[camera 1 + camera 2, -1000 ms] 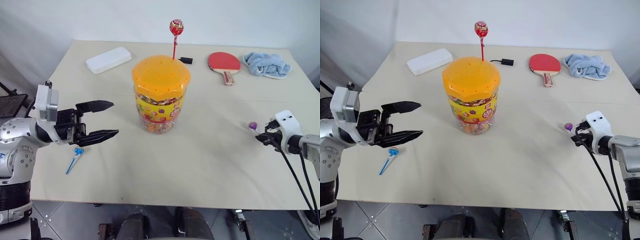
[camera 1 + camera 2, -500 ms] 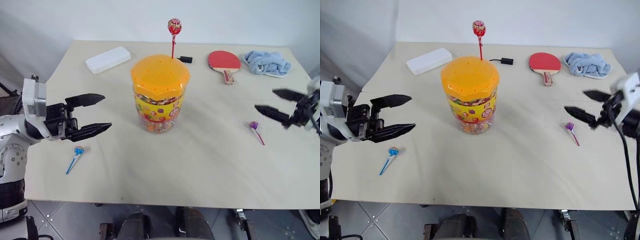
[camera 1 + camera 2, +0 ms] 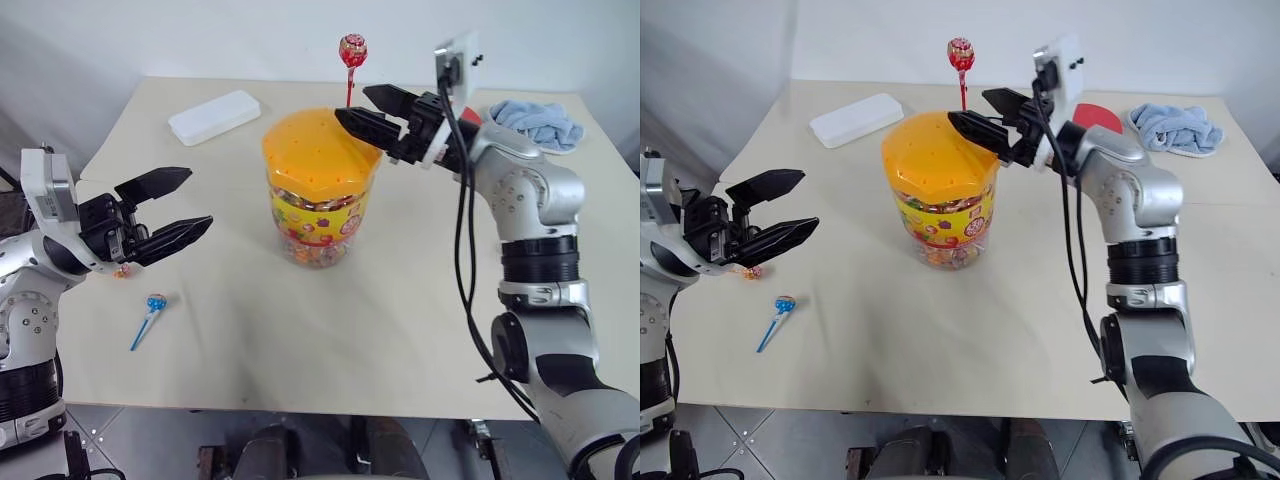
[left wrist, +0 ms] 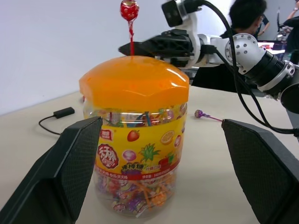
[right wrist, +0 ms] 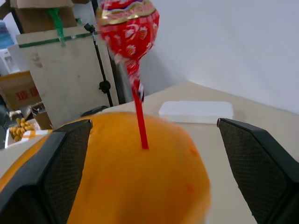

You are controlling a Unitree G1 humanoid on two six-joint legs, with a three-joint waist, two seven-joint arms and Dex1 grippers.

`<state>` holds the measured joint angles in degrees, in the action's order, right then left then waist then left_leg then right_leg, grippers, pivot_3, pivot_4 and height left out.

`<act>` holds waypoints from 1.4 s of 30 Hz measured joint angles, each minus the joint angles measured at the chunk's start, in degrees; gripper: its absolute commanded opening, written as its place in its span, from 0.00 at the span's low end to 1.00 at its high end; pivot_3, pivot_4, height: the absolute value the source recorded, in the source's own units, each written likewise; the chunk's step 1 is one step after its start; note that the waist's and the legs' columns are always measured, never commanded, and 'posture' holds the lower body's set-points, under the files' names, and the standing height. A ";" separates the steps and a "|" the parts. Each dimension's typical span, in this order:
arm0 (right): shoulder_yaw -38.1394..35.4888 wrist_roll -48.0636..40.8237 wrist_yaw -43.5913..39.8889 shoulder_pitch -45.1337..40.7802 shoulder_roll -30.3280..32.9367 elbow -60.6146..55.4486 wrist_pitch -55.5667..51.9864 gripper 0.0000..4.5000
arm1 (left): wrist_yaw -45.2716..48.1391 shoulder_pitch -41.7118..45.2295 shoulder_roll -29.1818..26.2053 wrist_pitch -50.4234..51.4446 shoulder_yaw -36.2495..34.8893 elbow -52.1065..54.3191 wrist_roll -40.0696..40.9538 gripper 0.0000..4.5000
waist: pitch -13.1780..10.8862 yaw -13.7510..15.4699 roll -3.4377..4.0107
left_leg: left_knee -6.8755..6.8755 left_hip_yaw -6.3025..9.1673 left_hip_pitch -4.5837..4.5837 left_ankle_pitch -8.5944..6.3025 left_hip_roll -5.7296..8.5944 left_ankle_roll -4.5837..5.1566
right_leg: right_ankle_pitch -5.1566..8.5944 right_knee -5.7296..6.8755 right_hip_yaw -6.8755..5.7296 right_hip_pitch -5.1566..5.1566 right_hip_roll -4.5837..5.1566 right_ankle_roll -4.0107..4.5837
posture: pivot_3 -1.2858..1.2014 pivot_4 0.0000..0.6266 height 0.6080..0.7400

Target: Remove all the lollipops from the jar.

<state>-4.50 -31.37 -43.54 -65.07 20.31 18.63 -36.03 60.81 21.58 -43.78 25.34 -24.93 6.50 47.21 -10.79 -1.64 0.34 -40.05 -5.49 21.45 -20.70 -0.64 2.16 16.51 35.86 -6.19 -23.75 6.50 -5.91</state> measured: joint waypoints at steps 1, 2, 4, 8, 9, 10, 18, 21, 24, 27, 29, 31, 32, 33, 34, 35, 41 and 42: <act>0.14 0.07 0.35 -0.97 -0.74 0.76 -0.12 0.86 | -0.17 -0.27 0.00 0.00 -0.11 0.15 0.03 0.97 | 0.00 -0.04 0.00 | 0.00 0.01 0.00 0.00 -0.01 0.00 | 0.00 0.00 -0.01 0.00 -0.01 0.00 | 0.52 0.24 1.00; 0.45 0.56 0.47 -1.91 -1.14 1.51 -0.12 0.77 | -0.32 -0.68 0.00 0.00 -0.34 0.42 0.07 0.97 | 0.00 -0.10 0.00 | 0.01 0.02 0.00 0.00 -0.02 0.00 | 0.00 0.00 -0.03 0.00 -0.02 0.00 | 0.52 0.24 1.00; 0.56 0.99 0.46 -2.72 -1.30 2.46 -0.07 0.63 | -0.69 -1.35 0.01 0.00 -0.85 1.03 0.11 0.97 | 0.00 -0.09 0.00 | 0.00 0.02 0.00 0.00 -0.03 0.00 | 0.00 0.00 -0.03 0.00 -0.03 0.00 | 0.52 0.24 1.00; 0.18 1.08 0.21 -3.24 -1.70 4.00 -0.01 0.34 | -1.36 -1.99 0.03 0.00 -1.12 2.23 0.29 0.97 | 0.00 -0.10 0.00 | -0.02 -0.01 0.00 0.01 -0.03 0.01 | 0.00 0.00 0.02 0.01 -0.02 0.00 | 0.52 0.24 1.00; 0.11 1.10 -0.15 -3.24 -1.69 4.05 0.12 0.24 | -1.46 -2.03 0.06 -0.01 -1.14 2.33 0.35 0.97 | 0.00 -0.12 0.00 | -0.02 -0.01 -0.01 0.02 -0.04 0.01 | 0.00 0.00 0.02 0.01 -0.02 0.00 | 0.52 0.24 1.00; 0.02 1.10 -0.44 -3.26 -1.69 4.08 0.48 0.17 | -1.53 -2.03 0.14 -0.06 -1.15 2.37 0.38 0.97 | 0.00 -0.15 0.00 | -0.01 -0.02 -0.01 0.02 -0.04 0.00 | 0.00 0.00 0.03 0.01 -0.03 0.00 | 0.52 0.24 1.00; -7.53 -3.66 -4.35 -8.93 3.02 6.60 1.00 0.01 | -0.61 0.10 0.47 -0.40 0.61 2.31 0.55 0.97 | 0.00 0.13 0.00 | -0.01 0.04 0.02 0.02 0.01 0.02 | 0.00 0.00 -0.02 0.02 -0.01 0.00 | 0.52 0.24 1.00; -8.35 -2.46 -5.85 -9.68 10.63 8.42 1.05 0.01 | 0.89 1.25 0.41 -0.46 3.10 2.32 0.03 0.97 | 0.00 0.15 -0.01 | 0.00 0.04 0.02 0.00 0.06 0.06 | 0.00 -0.03 -0.03 0.05 0.02 0.00 | 0.52 0.24 1.00; -5.43 3.87 -6.52 -6.12 22.00 11.76 0.49 0.01 | 3.46 1.45 -0.79 -1.00 5.97 2.46 -1.78 0.97 | 0.00 0.22 -0.03 | 0.05 0.01 0.03 -0.02 0.08 0.09 | 0.00 -0.15 -0.02 0.06 0.03 -0.01 | 0.52 0.24 1.00; -1.56 10.95 -7.11 0.46 31.14 15.91 0.10 0.01 | 6.23 1.17 -2.26 -2.42 8.68 2.58 -4.42 0.97 | 0.00 0.11 -0.02 | 0.12 -0.14 0.03 -0.02 0.02 0.08 | 0.00 -0.26 0.01 0.03 0.00 -0.01 | 0.52 0.24 1.00; 1.75 16.77 -7.97 6.90 37.27 19.27 1.00 0.01 | 7.71 0.22 -2.38 -3.04 9.92 2.43 -5.56 0.97 | -0.06 0.12 0.08 | 0.12 -0.19 0.03 -0.02 -0.03 0.08 | 0.00 -0.30 0.02 0.02 -0.01 -0.01 | 0.52 0.24 1.00; 4.00 20.42 -8.48 12.49 40.06 20.99 1.15 0.01 | 8.55 0.07 -2.37 -3.03 10.64 2.37 -5.81 0.97 | -0.12 0.01 0.18 | 0.09 -0.34 0.02 -0.01 -0.08 0.07 | 0.00 -0.29 0.01 0.01 -0.02 -0.03 | 0.52 0.24 1.00; 4.27 21.44 -8.42 14.99 40.68 21.68 1.15 0.01 | 8.95 0.10 -2.36 -3.01 10.80 2.42 -5.79 0.97 | -0.12 -0.16 0.19 | 0.10 -0.55 -0.10 0.00 -0.16 0.06 | -0.01 -0.27 0.01 0.00 -0.01 -0.05 | 0.52 0.24 1.00; 4.12 22.01 -8.24 18.11 41.42 22.37 1.17 0.01 | 9.48 0.12 -2.37 -3.00 11.12 2.50 -5.78 0.97 | -0.12 -0.29 0.21 | 0.12 -0.66 -0.25 0.01 -0.19 0.04 | -0.01 -0.19 0.03 0.01 -0.02 -0.05 | 0.52 0.24 1.00; 4.10 22.65 -8.05 20.81 42.04 23.12 1.51 0.01 | 9.94 0.11 -2.38 -3.00 11.46 2.51 -5.79 0.97 | -0.12 -0.31 0.21 | 0.11 -0.72 -0.30 0.02 -0.23 0.02 | -0.01 -0.14 0.05 0.01 -0.02 -0.05 | 0.52 0.24 1.00; 4.05 23.49 -7.99 24.03 42.33 23.77 2.34 0.01 | 10.19 0.03 -2.33 -3.05 11.74 2.46 -5.92 0.97 | -0.12 -0.27 0.22 | 0.11 -0.73 -0.31 0.03 -0.25 0.00 | -0.01 -0.11 0.07 0.00 -0.02 -0.05 | 0.52 0.24 1.00; 1.54 23.21 -7.97 31.73 41.82 23.32 3.39 0.06 | 8.53 0.36 -1.29 -4.62 12.41 1.98 -8.06 0.97 | -0.13 -0.11 0.30 | 0.04 -0.79 -0.38 0.03 -0.25 -0.01 | -0.02 -0.05 0.23 0.01 0.01 -0.06 | 0.52 0.24 1.00; 1.37 23.10 -7.85 31.85 41.79 23.32 3.14 0.11 | 8.02 0.36 -1.22 -4.62 12.40 1.99 -8.07 0.97 | -0.13 -0.01 0.30 | 0.03 -0.78 -0.37 0.03 -0.25 -0.01 | -0.02 -0.06 0.25 0.00 0.02 -0.06 | 0.52 0.24 1.00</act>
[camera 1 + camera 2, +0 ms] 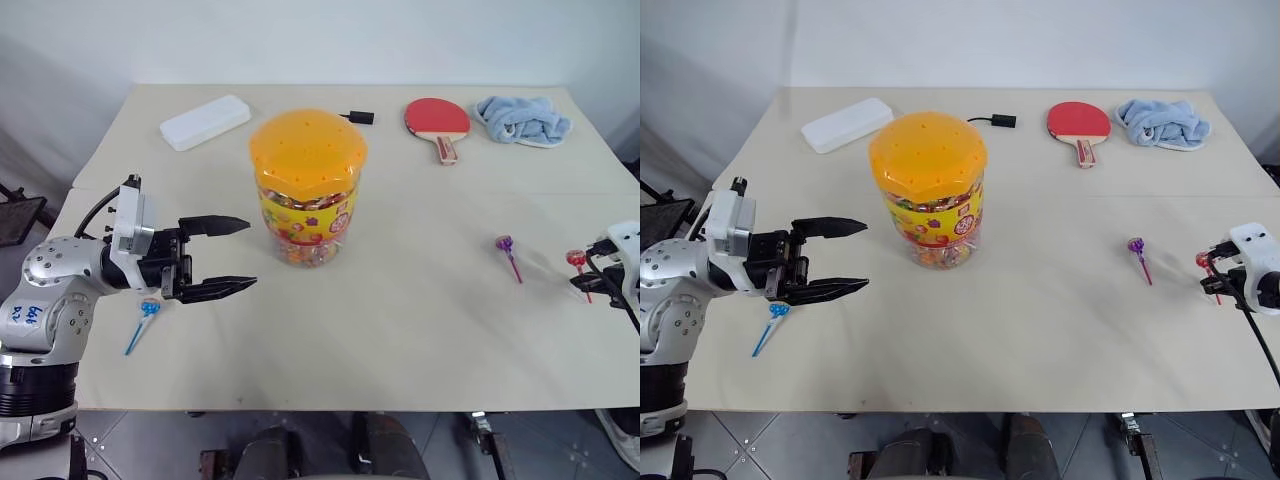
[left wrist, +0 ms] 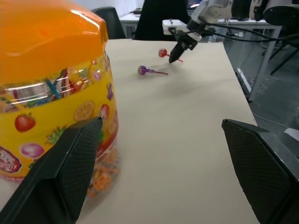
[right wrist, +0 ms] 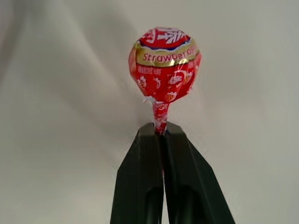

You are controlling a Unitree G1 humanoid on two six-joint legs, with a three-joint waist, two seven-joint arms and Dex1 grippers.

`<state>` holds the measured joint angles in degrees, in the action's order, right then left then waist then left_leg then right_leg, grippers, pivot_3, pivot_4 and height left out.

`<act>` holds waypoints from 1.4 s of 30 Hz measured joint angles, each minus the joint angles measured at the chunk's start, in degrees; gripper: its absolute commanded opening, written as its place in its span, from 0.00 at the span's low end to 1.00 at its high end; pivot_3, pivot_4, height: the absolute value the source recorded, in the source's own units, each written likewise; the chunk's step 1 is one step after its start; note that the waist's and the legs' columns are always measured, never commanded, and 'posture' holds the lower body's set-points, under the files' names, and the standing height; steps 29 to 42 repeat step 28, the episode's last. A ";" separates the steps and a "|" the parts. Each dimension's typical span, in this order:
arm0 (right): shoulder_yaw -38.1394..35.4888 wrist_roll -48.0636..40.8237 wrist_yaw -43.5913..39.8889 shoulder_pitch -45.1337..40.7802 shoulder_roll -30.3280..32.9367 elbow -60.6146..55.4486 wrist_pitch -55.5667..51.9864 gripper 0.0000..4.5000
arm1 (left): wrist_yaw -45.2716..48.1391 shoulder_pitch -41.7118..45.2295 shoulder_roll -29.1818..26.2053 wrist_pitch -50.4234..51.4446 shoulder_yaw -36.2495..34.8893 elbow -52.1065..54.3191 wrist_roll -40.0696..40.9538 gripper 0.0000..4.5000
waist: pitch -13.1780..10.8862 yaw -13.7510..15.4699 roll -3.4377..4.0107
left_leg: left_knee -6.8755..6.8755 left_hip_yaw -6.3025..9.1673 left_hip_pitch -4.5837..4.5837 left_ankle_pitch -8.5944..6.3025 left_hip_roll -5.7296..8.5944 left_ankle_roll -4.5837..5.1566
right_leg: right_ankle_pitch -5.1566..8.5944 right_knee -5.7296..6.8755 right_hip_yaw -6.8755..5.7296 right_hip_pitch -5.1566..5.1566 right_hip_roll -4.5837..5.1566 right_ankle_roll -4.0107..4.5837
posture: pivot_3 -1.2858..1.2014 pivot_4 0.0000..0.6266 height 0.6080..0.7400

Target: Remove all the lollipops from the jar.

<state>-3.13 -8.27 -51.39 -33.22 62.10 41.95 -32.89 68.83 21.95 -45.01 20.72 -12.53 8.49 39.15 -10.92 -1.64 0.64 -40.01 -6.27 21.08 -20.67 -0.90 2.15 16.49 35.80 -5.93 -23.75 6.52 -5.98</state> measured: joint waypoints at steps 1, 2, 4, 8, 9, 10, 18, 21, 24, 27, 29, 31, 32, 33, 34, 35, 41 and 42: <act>-0.30 -0.07 0.07 0.06 0.00 0.00 -0.32 0.15 | -0.49 0.00 0.01 0.16 0.00 0.00 0.01 0.97 | 0.00 0.04 0.01 | 0.00 0.01 0.01 0.00 0.00 0.00 | 0.00 0.00 0.02 0.00 0.01 0.00 | 0.52 0.24 1.00; -0.89 -0.14 0.05 0.12 0.00 -0.01 -0.83 0.23 | -0.88 0.00 0.01 0.42 -0.01 -0.01 0.01 0.97 | 0.00 0.07 0.01 | 0.00 0.02 0.03 0.00 0.00 0.00 | 0.00 -0.02 0.03 0.00 0.02 0.00 | 0.52 0.24 1.00; -1.82 -0.19 -0.29 0.47 0.01 -0.30 -1.02 0.38 | -1.20 -0.01 0.01 0.68 -0.07 -0.02 0.04 0.97 | 0.00 0.20 0.01 | -0.02 0.11 0.10 0.00 0.02 0.00 | 0.00 -0.06 0.02 0.01 0.02 0.00 | 0.52 0.24 1.00; -4.20 -1.65 -1.80 2.23 0.41 -2.53 -1.29 0.68 | -2.41 -0.10 0.01 1.91 -0.58 -0.19 0.08 0.97 | 0.00 0.41 0.01 | -0.02 0.17 0.14 0.00 0.05 0.00 | 0.00 -0.08 0.01 0.02 0.02 0.00 | 0.52 0.24 1.00; -4.82 -2.04 -2.11 2.63 0.80 -2.83 -1.17 0.75 | -2.84 -0.16 0.01 2.22 -0.81 -0.31 0.08 0.97 | 0.00 0.41 0.01 | -0.02 0.18 0.14 0.00 0.05 0.00 | 0.00 -0.08 0.00 0.02 0.02 0.00 | 0.52 0.24 1.00; -6.05 -2.48 -2.73 3.53 1.42 -3.50 -0.65 0.83 | -3.34 -0.24 0.01 2.37 -1.00 -0.40 0.05 0.97 | -0.01 0.46 0.01 | -0.02 0.18 0.16 0.00 0.06 0.01 | 0.00 -0.08 -0.01 0.01 0.02 0.00 | 0.52 0.24 1.00; -26.96 -16.80 -21.78 11.69 2.05 -11.50 18.80 0.99 | -6.13 -6.85 -2.75 -1.09 -4.98 -4.87 -5.59 0.97 | -0.02 0.12 0.01 | 0.05 0.09 0.04 -0.01 0.02 0.00 | -0.01 -0.13 -0.13 0.04 -0.14 -0.02 | 0.52 0.24 1.00; -29.73 -21.53 -24.91 14.33 -0.66 -20.57 20.62 0.99 | -6.94 -10.63 -3.47 -3.70 -7.76 -5.18 -7.74 0.97 | 0.01 0.02 -0.05 | 0.05 0.16 -0.04 -0.06 -0.09 -0.07 | 0.00 -0.14 -0.02 0.12 -0.01 0.00 | 0.52 0.24 1.00; -27.05 -26.57 -25.84 21.01 -8.07 -35.92 19.28 0.99 | -8.06 -14.66 -3.17 -4.98 -9.97 -5.60 -8.35 0.97 | 0.04 0.17 -0.10 | 0.06 0.32 0.03 -0.08 -0.10 -0.11 | 0.01 -0.15 0.06 0.11 0.04 0.04 | 0.52 0.24 1.00; -20.07 -26.96 -27.02 27.55 -15.34 -47.33 22.30 0.99 | -9.64 -18.12 -1.76 -5.10 -11.35 -4.44 -8.32 0.97 | 0.03 0.95 -0.09 | 0.04 0.41 0.08 -0.09 -0.02 -0.08 | 0.01 -0.15 0.02 0.12 0.12 0.03 | 0.52 0.24 1.00; -18.61 -26.92 -26.90 28.47 -17.20 -49.14 23.36 0.99 | -10.03 -19.20 -1.28 -5.16 -11.51 -3.94 -8.32 0.97 | 0.03 1.26 -0.08 | 0.03 0.39 0.07 -0.10 0.02 -0.05 | 0.01 -0.15 0.03 0.12 0.15 0.02 | 0.52 0.24 1.00; -18.61 -26.92 -26.90 28.47 -17.20 -49.14 23.36 0.99 | -10.03 -19.20 -1.28 -5.16 -11.51 -3.94 -8.32 0.97 | 0.03 1.26 -0.08 | 0.03 0.39 0.07 -0.10 0.02 -0.05 | 0.01 -0.15 0.03 0.12 0.15 0.02 | 0.52 0.24 1.00; -18.61 -26.92 -26.90 28.47 -17.20 -49.14 23.36 0.99 | -10.03 -19.20 -1.28 -5.16 -11.51 -3.94 -8.32 0.97 | 0.03 1.26 -0.08 | 0.03 0.39 0.07 -0.10 0.02 -0.05 | 0.01 -0.15 0.03 0.12 0.15 0.02 | 0.52 0.24 1.00; -18.61 -26.92 -26.90 28.47 -17.20 -49.14 23.36 0.99 | -10.03 -19.20 -1.28 -5.16 -11.51 -3.94 -8.32 0.97 | 0.03 1.26 -0.08 | 0.03 0.39 0.07 -0.10 0.02 -0.05 | 0.01 -0.15 0.03 0.12 0.15 0.02 | 0.52 0.24 1.00; -18.61 -26.92 -26.90 28.47 -17.20 -49.14 23.36 0.99 | -10.03 -19.20 -1.28 -5.16 -11.51 -3.94 -8.32 0.97 | 0.03 1.26 -0.08 | 0.03 0.39 0.07 -0.10 0.02 -0.05 | 0.01 -0.15 0.03 0.12 0.15 0.02 | 0.52 0.24 1.00; -18.61 -26.92 -26.90 28.47 -17.20 -49.14 23.36 0.99 | -10.03 -19.20 -1.28 -5.16 -11.51 -3.94 -8.32 0.97 | 0.03 1.26 -0.08 | 0.03 0.39 0.07 -0.10 0.02 -0.05 | 0.01 -0.15 0.03 0.12 0.15 0.02 | 0.52 0.24 1.00; -18.61 -26.92 -26.90 28.47 -17.20 -49.14 23.36 0.99 | -10.03 -19.20 -1.28 -5.16 -11.51 -3.94 -8.32 0.97 | 0.03 1.26 -0.08 | 0.03 0.39 0.07 -0.10 0.02 -0.05 | 0.01 -0.15 0.03 0.12 0.15 0.02 | 0.52 0.24 1.00; -18.61 -26.92 -26.90 28.47 -17.20 -49.14 23.36 0.99 | -10.03 -19.20 -1.28 -5.16 -11.51 -3.94 -8.32 0.97 | 0.03 1.26 -0.08 | 0.03 0.39 0.07 -0.10 0.02 -0.05 | 0.01 -0.15 0.03 0.12 0.15 0.02 | 0.52 0.24 1.00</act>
